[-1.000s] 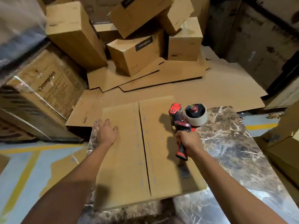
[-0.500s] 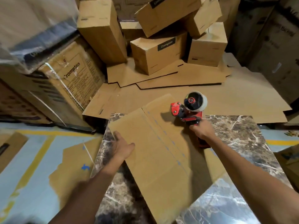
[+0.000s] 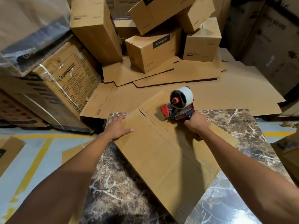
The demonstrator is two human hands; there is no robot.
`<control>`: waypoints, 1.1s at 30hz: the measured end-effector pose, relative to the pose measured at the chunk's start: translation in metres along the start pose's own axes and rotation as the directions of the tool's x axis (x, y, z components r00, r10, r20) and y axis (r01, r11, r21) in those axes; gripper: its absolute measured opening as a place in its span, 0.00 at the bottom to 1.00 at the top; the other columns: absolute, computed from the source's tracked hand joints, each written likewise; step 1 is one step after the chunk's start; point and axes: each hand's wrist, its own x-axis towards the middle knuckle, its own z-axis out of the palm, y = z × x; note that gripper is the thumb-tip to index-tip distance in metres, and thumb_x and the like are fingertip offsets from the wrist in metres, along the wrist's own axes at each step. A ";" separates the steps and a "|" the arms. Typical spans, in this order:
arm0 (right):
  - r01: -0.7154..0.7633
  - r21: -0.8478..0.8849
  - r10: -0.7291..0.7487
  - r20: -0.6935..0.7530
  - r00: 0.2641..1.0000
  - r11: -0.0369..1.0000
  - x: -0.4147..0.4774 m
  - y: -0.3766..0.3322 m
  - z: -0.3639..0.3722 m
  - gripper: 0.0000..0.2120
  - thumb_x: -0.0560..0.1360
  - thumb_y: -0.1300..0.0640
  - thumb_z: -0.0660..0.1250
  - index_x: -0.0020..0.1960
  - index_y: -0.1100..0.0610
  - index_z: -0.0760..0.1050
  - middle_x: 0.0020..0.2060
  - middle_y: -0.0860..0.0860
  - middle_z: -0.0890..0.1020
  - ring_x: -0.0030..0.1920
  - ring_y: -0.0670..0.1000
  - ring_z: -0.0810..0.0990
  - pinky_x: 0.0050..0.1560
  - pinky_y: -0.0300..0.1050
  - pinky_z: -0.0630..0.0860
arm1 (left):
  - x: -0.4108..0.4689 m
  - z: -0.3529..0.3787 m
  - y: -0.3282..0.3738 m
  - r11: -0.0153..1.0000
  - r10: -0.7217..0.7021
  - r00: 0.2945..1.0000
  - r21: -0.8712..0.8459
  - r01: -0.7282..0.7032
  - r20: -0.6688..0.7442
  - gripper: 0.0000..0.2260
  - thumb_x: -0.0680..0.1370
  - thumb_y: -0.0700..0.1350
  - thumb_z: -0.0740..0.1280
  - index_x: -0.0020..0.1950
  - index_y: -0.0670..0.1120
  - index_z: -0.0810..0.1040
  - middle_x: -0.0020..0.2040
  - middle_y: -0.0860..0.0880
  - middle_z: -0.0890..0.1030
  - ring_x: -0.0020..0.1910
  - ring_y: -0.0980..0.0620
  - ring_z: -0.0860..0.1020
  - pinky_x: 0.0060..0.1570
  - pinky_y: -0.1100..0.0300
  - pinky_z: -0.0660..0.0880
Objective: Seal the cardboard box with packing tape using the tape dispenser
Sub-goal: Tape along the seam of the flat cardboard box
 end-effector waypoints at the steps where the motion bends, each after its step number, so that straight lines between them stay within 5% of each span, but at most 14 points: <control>1: 0.017 -0.003 -0.017 0.018 1.000 1.000 0.003 0.002 0.001 0.11 0.68 0.48 0.66 0.34 0.53 0.68 0.35 0.54 0.76 0.44 0.60 0.77 0.52 0.60 0.78 | -0.002 -0.001 0.000 0.999 -0.005 1.000 -0.043 0.006 0.028 0.45 0.65 0.71 0.69 0.76 0.52 0.59 0.71 0.45 0.70 0.67 0.42 0.71 0.62 0.48 0.72; 5: 0.064 -0.017 -0.063 0.066 0.996 0.998 0.006 0.007 -0.007 0.13 0.66 0.45 0.65 0.40 0.54 0.72 0.36 0.55 0.78 0.43 0.61 0.78 0.47 0.55 0.80 | -0.011 -0.001 0.009 0.990 -0.043 0.990 0.139 0.024 0.137 0.54 0.66 0.72 0.69 0.80 0.49 0.46 0.71 0.46 0.72 0.65 0.43 0.74 0.59 0.52 0.74; 10: 0.212 -0.020 -0.207 0.151 0.967 0.977 0.001 0.004 -0.015 0.13 0.67 0.48 0.71 0.48 0.53 0.77 0.41 0.55 0.82 0.41 0.57 0.79 0.41 0.46 0.75 | -0.039 -0.001 0.025 0.973 -0.169 0.852 0.222 0.064 0.496 0.40 0.62 0.69 0.74 0.65 0.46 0.73 0.53 0.41 0.82 0.38 0.40 0.84 0.34 0.49 0.82; 14: 0.264 -0.027 -0.254 0.189 0.948 0.964 -0.005 -0.003 -0.018 0.11 0.69 0.53 0.72 0.51 0.55 0.79 0.41 0.55 0.83 0.42 0.56 0.80 0.43 0.47 0.77 | -0.052 -0.006 0.022 0.967 -0.238 0.765 0.222 0.128 0.598 0.27 0.70 0.65 0.71 0.45 0.41 0.75 0.42 0.38 0.85 0.38 0.43 0.85 0.36 0.56 0.81; 17: 0.314 -0.022 -0.307 0.159 0.938 0.949 -0.013 -0.012 -0.016 0.09 0.69 0.50 0.72 0.45 0.53 0.77 0.37 0.52 0.82 0.38 0.56 0.80 0.37 0.46 0.75 | -0.061 -0.002 0.015 0.962 -0.269 0.658 0.233 0.144 0.704 0.30 0.72 0.66 0.69 0.47 0.36 0.80 0.43 0.38 0.85 0.42 0.44 0.85 0.45 0.54 0.81; 19: 0.351 -0.036 -0.345 0.108 0.932 0.936 -0.019 -0.019 -0.011 0.14 0.69 0.43 0.72 0.40 0.53 0.76 0.33 0.52 0.81 0.34 0.55 0.79 0.33 0.47 0.75 | -0.065 -0.002 0.010 0.977 -0.210 0.698 0.178 0.120 0.684 0.26 0.73 0.63 0.69 0.44 0.38 0.82 0.37 0.41 0.85 0.35 0.46 0.84 0.39 0.58 0.79; 22: 0.402 -0.064 -0.393 0.120 0.912 0.913 -0.032 -0.035 -0.003 0.23 0.67 0.35 0.69 0.35 0.55 0.74 0.27 0.52 0.77 0.29 0.55 0.76 0.29 0.49 0.71 | -0.060 -0.003 0.006 0.963 -0.027 0.932 -0.240 0.121 0.360 0.17 0.79 0.52 0.66 0.40 0.39 0.81 0.33 0.40 0.83 0.25 0.48 0.78 0.28 0.63 0.73; 24: 0.429 -0.003 -0.425 0.135 0.895 0.903 -0.043 -0.049 0.002 0.25 0.66 0.34 0.67 0.31 0.56 0.69 0.23 0.51 0.72 0.26 0.55 0.71 0.28 0.48 0.64 | -0.053 -0.002 0.008 0.763 -0.082 0.980 -0.621 0.179 0.181 0.14 0.81 0.46 0.62 0.51 0.35 0.80 0.35 0.39 0.83 0.29 0.45 0.80 0.28 0.61 0.74; 26: 0.442 0.051 -0.445 0.122 0.887 0.895 -0.052 -0.062 0.008 0.24 0.65 0.36 0.65 0.30 0.56 0.67 0.23 0.51 0.70 0.27 0.56 0.69 0.28 0.47 0.61 | -0.055 0.002 0.018 0.420 -0.116 0.954 -0.856 0.300 0.277 0.15 0.82 0.45 0.60 0.62 0.35 0.74 0.45 0.36 0.83 0.39 0.41 0.83 0.36 0.56 0.80; 28: 0.442 0.096 -0.451 0.104 0.887 0.892 -0.059 -0.073 0.013 0.21 0.68 0.43 0.68 0.32 0.59 0.70 0.24 0.53 0.73 0.29 0.57 0.71 0.29 0.49 0.63 | -0.060 0.010 0.026 0.078 0.014 0.891 -0.889 0.451 0.453 0.17 0.84 0.49 0.56 0.66 0.37 0.70 0.54 0.34 0.80 0.51 0.35 0.82 0.48 0.48 0.81; 30: 0.454 0.105 -0.462 0.075 0.884 0.885 -0.063 -0.083 0.016 0.20 0.70 0.47 0.70 0.34 0.63 0.71 0.26 0.57 0.75 0.29 0.57 0.72 0.30 0.49 0.63 | -0.065 0.017 0.030 -0.194 0.153 0.845 -0.823 0.534 0.512 0.23 0.84 0.55 0.52 0.67 0.38 0.68 0.61 0.34 0.76 0.56 0.31 0.79 0.49 0.43 0.81; 33: 0.486 0.078 -0.490 0.032 0.871 0.870 -0.068 -0.093 0.018 0.20 0.71 0.48 0.71 0.34 0.63 0.70 0.26 0.57 0.73 0.28 0.56 0.69 0.30 0.49 0.62 | -0.069 0.019 0.030 -0.372 0.161 0.866 -0.784 0.498 0.474 0.24 0.84 0.54 0.51 0.69 0.37 0.68 0.61 0.33 0.76 0.47 0.35 0.83 0.38 0.49 0.83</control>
